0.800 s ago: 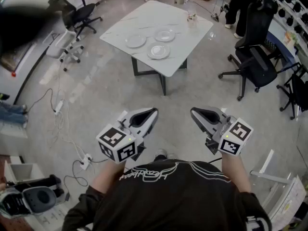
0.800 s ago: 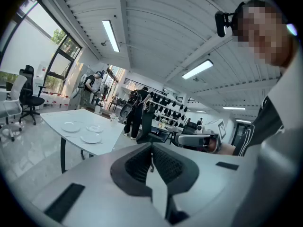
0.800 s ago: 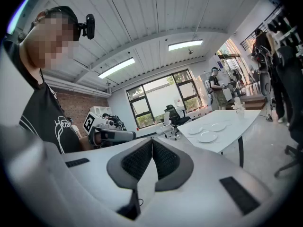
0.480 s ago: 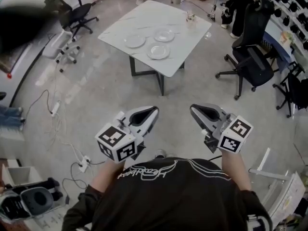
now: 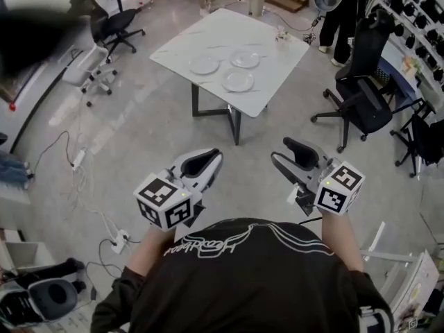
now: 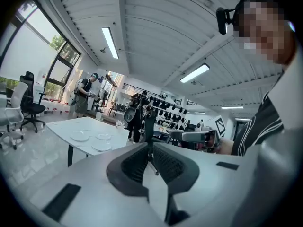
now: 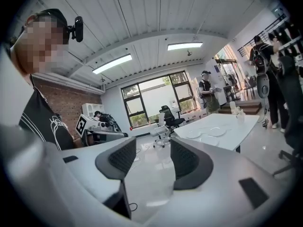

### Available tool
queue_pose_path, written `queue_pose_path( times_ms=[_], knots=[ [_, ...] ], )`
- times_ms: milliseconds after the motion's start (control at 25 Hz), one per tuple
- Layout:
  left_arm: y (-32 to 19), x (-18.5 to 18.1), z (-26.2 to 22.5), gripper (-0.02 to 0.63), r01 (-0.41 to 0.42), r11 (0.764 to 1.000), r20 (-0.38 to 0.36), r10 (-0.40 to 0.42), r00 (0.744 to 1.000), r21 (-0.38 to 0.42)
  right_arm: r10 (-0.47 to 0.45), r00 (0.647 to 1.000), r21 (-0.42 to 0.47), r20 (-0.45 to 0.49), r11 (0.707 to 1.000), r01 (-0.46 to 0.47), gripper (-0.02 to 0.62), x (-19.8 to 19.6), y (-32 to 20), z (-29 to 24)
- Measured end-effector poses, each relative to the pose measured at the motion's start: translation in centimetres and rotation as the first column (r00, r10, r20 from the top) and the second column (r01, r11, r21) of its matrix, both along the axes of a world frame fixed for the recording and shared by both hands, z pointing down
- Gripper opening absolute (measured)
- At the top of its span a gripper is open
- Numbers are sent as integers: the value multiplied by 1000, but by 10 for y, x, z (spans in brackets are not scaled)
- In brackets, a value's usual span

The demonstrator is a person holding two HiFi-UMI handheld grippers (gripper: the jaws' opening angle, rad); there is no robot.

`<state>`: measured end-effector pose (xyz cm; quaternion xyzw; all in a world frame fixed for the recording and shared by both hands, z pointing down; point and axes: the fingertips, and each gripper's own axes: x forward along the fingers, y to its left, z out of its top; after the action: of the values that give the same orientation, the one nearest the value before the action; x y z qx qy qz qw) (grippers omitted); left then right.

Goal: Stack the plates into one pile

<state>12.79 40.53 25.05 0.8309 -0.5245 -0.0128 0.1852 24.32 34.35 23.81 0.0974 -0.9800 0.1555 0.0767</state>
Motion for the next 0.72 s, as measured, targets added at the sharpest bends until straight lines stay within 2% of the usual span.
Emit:
queue_pose_path(
  times_ms=[120, 200, 560, 720],
  knots=[
    [-2, -13, 1, 40, 31, 1000, 1, -31, 1000, -2, 7, 1000, 13, -7, 1000, -7, 257, -6, -5, -1],
    [-4, -21, 2, 100, 43, 999, -1, -43, 999, -3, 8, 1000, 19, -10, 1000, -7, 266, -7, -8, 0],
    [-38, -46, 21, 141, 97, 995, -38, -98, 994, -9, 18, 1000, 1, -1, 1000, -18, 276, -13, -56, 28],
    [-65, -62, 35, 143, 109, 993, -38, -111, 993, -45, 17, 1000, -34, -9, 999, -18, 276, -27, -91, 45]
  ],
)
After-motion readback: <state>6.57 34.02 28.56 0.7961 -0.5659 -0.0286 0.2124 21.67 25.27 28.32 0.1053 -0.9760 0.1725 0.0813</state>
